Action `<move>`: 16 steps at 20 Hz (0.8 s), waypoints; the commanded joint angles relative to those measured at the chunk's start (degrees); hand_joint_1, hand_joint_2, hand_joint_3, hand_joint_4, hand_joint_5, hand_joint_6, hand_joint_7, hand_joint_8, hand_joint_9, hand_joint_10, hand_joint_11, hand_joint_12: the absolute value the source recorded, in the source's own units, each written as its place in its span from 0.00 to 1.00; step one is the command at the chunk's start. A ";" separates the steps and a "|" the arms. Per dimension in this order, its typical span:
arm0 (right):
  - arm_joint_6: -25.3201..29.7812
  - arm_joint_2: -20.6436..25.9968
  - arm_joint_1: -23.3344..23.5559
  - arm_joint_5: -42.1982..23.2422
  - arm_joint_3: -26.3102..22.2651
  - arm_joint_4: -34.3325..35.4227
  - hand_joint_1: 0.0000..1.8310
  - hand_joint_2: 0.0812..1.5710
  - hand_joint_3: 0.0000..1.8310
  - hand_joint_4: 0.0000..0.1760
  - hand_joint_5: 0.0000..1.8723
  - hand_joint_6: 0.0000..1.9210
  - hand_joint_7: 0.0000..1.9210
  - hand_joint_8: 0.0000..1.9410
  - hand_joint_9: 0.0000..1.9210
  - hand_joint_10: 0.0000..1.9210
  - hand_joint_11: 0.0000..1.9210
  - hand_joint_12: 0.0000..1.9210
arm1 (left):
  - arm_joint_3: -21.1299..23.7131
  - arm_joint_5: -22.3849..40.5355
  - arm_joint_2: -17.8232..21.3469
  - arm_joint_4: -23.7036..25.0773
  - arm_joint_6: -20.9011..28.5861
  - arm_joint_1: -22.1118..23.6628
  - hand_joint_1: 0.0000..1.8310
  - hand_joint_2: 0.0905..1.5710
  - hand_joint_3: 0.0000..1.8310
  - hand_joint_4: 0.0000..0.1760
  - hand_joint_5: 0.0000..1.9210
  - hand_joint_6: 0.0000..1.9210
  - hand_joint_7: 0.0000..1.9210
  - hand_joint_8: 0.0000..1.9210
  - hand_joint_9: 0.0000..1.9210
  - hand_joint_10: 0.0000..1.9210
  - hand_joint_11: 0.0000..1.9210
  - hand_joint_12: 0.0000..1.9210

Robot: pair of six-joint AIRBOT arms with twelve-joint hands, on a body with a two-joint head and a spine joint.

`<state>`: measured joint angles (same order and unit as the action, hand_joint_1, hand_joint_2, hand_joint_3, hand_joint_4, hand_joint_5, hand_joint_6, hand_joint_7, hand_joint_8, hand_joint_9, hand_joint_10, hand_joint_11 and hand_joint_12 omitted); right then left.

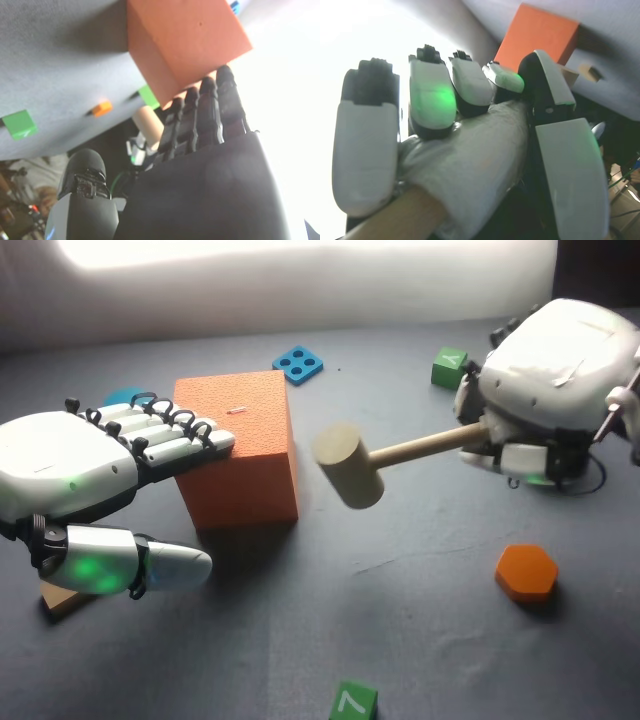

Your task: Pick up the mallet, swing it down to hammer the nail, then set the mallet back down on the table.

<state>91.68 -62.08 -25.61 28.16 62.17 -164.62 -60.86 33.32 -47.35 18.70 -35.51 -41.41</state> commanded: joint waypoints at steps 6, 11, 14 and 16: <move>-3.59 -3.32 -1.74 9.62 0.90 5.12 0.37 1.00 0.00 1.00 0.71 1.00 0.83 1.00 0.90 1.00 1.00 1.00 | -0.19 2.84 -0.42 0.40 0.44 0.50 0.00 0.73 0.00 0.00 0.03 0.00 0.05 0.00 0.05 0.00 0.03 0.02; -4.43 -6.00 -3.27 9.56 1.04 5.12 0.40 0.99 0.00 1.00 0.70 1.00 0.83 1.00 0.89 1.00 0.99 1.00 | -0.19 2.84 -0.66 0.40 0.48 0.24 0.00 0.72 0.00 0.00 0.06 0.01 0.07 0.01 0.06 0.01 0.04 0.03; -5.80 -8.44 -4.73 11.17 2.38 5.12 0.38 0.99 0.00 1.00 0.69 1.00 0.82 1.00 0.89 1.00 0.99 1.00 | -0.13 2.84 -0.87 0.40 0.54 0.23 0.00 0.72 0.00 0.00 0.05 0.00 0.06 0.00 0.06 0.00 0.04 0.02; -5.80 -9.43 -4.88 11.38 3.37 5.18 0.38 0.98 0.00 1.00 0.68 1.00 0.81 1.00 0.88 1.00 0.99 1.00 | -0.10 2.84 -0.87 0.40 0.54 0.22 0.00 0.72 0.00 0.00 0.06 0.01 0.07 0.00 0.06 0.00 0.04 0.03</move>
<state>86.02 -71.85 -30.70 32.75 65.67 -158.12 -61.28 33.56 -47.66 18.87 -35.24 -41.25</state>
